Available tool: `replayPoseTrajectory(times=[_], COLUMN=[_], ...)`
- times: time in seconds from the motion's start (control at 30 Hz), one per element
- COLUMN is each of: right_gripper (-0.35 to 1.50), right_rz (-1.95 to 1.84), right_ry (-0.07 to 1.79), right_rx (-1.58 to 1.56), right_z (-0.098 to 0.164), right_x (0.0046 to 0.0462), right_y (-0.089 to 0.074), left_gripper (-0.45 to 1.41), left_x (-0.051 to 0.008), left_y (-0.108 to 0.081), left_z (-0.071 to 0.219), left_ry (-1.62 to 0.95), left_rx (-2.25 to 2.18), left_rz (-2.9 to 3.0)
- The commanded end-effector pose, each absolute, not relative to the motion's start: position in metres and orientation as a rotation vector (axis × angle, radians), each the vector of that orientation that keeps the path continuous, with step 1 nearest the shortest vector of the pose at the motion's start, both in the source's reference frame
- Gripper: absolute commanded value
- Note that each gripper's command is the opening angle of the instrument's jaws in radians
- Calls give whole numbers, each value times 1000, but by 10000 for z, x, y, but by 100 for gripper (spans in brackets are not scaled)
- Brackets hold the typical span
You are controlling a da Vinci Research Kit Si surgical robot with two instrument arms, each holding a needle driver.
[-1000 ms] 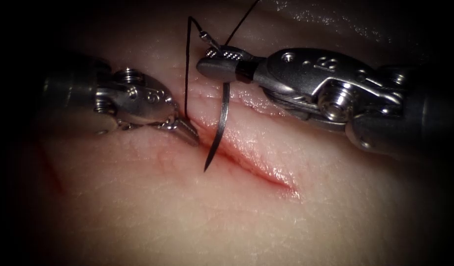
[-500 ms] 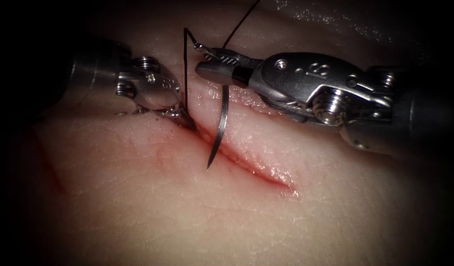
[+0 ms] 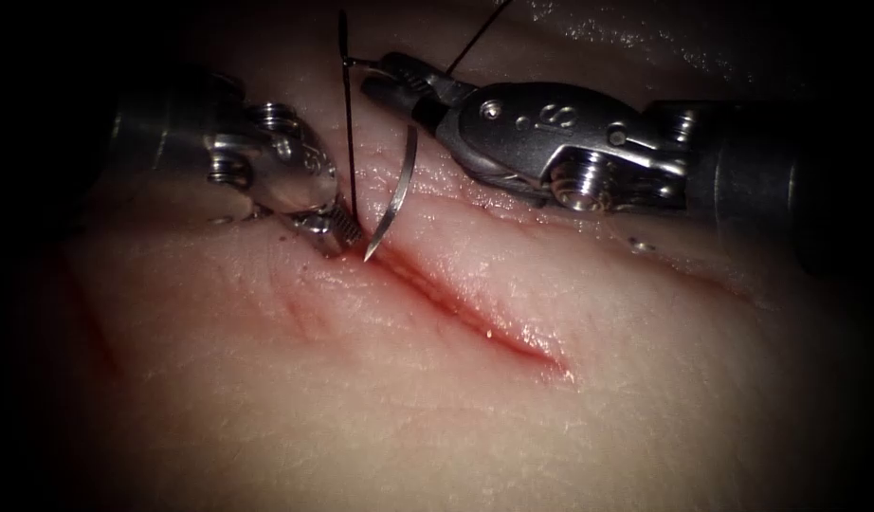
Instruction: Wound Closure
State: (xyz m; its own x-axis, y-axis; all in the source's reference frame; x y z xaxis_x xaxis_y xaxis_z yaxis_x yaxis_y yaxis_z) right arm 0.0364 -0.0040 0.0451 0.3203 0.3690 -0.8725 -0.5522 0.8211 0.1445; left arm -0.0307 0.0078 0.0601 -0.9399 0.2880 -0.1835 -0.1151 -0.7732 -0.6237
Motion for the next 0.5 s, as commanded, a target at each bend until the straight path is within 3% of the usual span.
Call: replayPoseTrajectory(times=[0.03,0.07,0.5], right_gripper=[-35,-35,-35], right_rz=[605,597,502], right_ry=[1090,1089,1087], right_rx=[-203,-215,-303], right_z=[459,461,466], right_x=[376,380,403], right_y=[-40,-40,-67], left_gripper=[31,24,15], left_x=[-313,-312,-307], left_y=[76,76,84], left_z=[606,606,592], left_ry=[-939,-944,-934], left_rx=[-401,-400,-466], left_rz=[2741,2741,2733])
